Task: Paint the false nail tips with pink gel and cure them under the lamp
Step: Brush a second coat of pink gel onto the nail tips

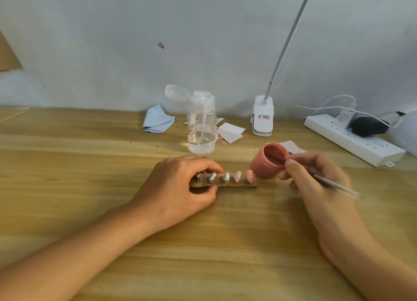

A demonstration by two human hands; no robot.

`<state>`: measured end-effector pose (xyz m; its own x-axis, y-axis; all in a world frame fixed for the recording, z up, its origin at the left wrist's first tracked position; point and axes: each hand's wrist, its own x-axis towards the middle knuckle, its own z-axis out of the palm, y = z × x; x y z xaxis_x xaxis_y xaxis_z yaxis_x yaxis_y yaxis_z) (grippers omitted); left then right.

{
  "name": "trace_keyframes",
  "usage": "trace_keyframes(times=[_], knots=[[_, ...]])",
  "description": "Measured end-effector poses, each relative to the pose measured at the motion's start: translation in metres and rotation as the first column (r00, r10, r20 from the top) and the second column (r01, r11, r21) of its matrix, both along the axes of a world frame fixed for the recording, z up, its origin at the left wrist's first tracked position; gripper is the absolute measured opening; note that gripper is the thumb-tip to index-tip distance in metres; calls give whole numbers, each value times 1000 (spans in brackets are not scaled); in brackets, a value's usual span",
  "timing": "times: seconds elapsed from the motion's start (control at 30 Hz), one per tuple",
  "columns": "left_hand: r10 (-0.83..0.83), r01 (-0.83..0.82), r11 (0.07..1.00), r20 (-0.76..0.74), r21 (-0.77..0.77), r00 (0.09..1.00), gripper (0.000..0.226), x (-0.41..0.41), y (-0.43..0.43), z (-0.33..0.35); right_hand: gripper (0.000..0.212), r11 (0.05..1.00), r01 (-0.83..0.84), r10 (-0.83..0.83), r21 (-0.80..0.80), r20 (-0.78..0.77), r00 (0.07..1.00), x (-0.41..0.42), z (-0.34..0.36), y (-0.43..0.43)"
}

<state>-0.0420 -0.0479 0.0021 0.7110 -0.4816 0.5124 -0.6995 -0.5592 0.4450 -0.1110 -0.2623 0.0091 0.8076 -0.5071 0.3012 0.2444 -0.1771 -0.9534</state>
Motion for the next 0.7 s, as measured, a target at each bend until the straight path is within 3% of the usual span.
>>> trace_keyframes(times=[0.27, 0.43, 0.57, 0.7], knots=[[18, -18, 1000, 22, 17, 1000, 21, 1, 1, -2, 13, 1000, -24, 24, 0, 114, 993, -5, 8, 5], [23, -23, 1000, 12, -5, 1000, 24, 1, 1, -4, 11, 951, -81, 147, -299, 207, 967, -22, 13, 20], [25, -26, 1000, 24, 8, 999, 25, 1, 2, -4, 13, 783, -32, 180, -621, 178, 967, -32, 10, 30], [26, -27, 999, 30, 19, 999, 22, 2, 1, -4, 14, 684, 19, 175, -729, 189, 966, -32, 8, 32]])
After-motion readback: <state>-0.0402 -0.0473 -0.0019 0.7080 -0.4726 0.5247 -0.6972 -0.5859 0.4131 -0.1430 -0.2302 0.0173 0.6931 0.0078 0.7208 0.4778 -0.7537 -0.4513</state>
